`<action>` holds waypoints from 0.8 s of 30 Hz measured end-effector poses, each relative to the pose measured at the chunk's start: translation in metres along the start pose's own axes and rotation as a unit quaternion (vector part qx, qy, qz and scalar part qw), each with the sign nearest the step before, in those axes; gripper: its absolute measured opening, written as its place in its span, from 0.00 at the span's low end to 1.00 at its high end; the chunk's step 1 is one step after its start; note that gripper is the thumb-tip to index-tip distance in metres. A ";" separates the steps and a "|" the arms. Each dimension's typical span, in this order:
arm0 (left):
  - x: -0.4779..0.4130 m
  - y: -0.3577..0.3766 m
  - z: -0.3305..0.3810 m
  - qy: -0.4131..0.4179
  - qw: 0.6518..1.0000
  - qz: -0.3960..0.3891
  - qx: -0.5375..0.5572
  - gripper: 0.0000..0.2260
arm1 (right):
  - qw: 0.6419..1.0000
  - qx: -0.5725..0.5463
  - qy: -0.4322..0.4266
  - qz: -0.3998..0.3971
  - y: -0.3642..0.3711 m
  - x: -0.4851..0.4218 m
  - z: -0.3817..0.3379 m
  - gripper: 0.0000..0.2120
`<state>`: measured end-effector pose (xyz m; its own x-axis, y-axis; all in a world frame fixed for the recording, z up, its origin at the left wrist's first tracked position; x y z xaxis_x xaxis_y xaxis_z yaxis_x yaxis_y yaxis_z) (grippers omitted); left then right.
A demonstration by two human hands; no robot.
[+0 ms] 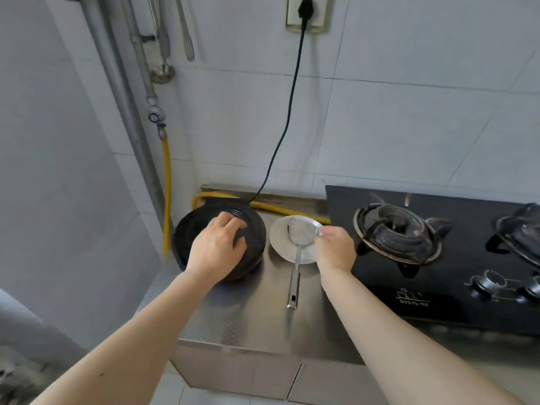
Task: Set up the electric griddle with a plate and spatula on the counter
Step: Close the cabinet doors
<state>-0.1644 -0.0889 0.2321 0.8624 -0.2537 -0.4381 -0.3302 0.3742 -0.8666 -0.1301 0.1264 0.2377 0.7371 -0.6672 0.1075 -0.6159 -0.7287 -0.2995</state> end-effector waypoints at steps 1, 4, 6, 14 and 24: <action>-0.003 0.000 -0.015 -0.014 1.000 -0.006 -0.002 0.12 | 1.000 0.006 0.009 -0.024 0.014 -0.001 -0.004 0.14; -0.017 0.004 -0.067 -0.083 0.996 -0.036 0.003 0.16 | 0.993 0.036 0.040 -0.106 0.064 -0.007 -0.010 0.14; -0.025 0.011 -0.103 -0.148 0.986 -0.077 0.019 0.20 | 0.983 0.084 0.049 -0.153 0.097 -0.013 -0.010 0.15; -0.050 0.069 -0.191 -0.314 0.902 -0.241 0.174 0.39 | 0.959 0.165 0.058 -0.223 0.182 -0.041 0.019 0.29; -0.041 0.107 -0.212 -0.374 0.818 -0.252 0.356 0.54 | 0.950 0.046 0.162 -0.262 0.198 -0.066 0.053 0.41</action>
<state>-0.3169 -0.2277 0.1063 0.9016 -0.0184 0.4321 0.2173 0.8832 -0.4157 -0.2858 0.0344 0.1208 0.8024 -0.2397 0.5465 -0.1500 -0.9674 -0.2041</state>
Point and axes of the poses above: each hand's wrist, its own x-axis away from the middle knuckle, its own y-axis out of the palm, z = x × y, the point moved 2 cm from there along -x, towards the middle knuckle, and after that the axes turned 6 degrees about -x, right-handed, at the moved point
